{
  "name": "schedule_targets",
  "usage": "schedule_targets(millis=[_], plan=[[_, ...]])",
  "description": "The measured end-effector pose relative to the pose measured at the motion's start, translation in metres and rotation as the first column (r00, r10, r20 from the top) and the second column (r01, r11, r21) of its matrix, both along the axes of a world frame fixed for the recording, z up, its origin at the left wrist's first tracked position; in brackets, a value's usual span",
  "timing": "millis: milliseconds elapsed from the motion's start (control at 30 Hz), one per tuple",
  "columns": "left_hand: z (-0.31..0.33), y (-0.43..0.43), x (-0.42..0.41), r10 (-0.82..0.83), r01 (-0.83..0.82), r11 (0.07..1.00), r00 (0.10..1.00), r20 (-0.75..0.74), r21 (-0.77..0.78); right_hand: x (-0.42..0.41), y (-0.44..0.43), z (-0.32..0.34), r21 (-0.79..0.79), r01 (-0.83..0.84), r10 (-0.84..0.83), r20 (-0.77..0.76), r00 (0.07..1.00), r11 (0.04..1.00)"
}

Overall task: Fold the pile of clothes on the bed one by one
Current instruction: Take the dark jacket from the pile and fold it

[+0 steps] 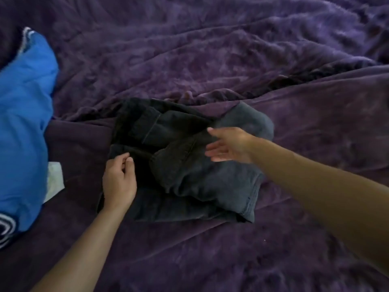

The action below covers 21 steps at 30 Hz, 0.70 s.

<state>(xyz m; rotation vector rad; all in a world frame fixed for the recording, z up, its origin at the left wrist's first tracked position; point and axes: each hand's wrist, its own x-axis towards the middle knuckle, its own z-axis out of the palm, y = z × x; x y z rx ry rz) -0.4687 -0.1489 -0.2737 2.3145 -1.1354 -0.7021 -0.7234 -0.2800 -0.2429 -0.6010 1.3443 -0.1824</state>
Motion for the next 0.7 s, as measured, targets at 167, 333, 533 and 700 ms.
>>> schedule_targets(millis=[167, 333, 533, 700], plan=[[-0.006, 0.012, -0.053, -0.413, 0.486, 0.860, 0.843, 0.344, -0.158, -0.071, 0.017, -0.050, -0.561, -0.088, -0.294, -0.554, 0.779, 0.823], [-0.064, 0.008, -0.103, -0.767, 0.671, 0.610, 0.633, 0.103, 0.421, -0.118, 0.049, -0.082, -0.388, 0.167, -0.358, -0.494, 0.793, 0.906], [-0.084, 0.038, -0.114, -0.814, 0.736, 0.533, 0.581, 0.015, 0.418, -0.101, 0.071, -0.117, -0.234, 0.358, -0.420, -0.323, 0.848, 0.904], [-0.066, 0.035, -0.097, -0.498, 0.642, 0.742, 0.721, -0.481, 0.194, -0.074, 0.074, -0.048, -0.415, 0.188, -0.353, -0.368, 0.860, 0.890]])
